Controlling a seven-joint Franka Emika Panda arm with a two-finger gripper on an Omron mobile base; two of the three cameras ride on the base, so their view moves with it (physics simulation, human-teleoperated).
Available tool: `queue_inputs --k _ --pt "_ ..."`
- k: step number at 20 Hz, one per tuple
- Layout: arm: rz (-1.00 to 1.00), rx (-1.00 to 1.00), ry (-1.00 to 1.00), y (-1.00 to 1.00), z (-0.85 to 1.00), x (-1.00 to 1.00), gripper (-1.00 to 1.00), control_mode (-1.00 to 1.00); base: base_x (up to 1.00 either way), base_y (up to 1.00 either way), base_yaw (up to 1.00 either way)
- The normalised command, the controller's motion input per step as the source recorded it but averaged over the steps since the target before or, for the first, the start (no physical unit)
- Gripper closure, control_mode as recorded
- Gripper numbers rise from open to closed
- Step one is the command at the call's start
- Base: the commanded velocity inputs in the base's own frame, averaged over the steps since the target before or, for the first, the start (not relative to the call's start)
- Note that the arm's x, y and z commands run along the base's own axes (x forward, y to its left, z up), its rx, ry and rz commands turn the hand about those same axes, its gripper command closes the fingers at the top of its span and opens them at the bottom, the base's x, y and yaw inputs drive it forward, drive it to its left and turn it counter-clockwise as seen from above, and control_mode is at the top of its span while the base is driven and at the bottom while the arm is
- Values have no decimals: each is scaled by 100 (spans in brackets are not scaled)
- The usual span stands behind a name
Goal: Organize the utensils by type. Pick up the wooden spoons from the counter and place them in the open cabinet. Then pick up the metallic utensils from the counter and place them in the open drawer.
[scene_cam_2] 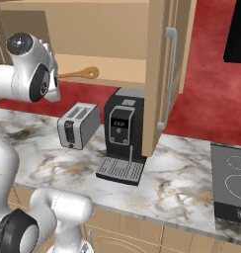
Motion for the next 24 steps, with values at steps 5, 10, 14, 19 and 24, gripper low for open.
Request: queue_inputs --k 5,10,14,19,24 --pt "0 8 -7 0 42 54 100 -100 0 0 0" --pt "0 3 -12 1 6 67 100 -100 0 0 0" --pt "0 10 -11 0 0 69 100 -100 0 0 0" --pt "4 9 -5 0 3 68 100 -100 0 0 0" --pt "0 1 0 0 1 69 100 -100 0 0 0"
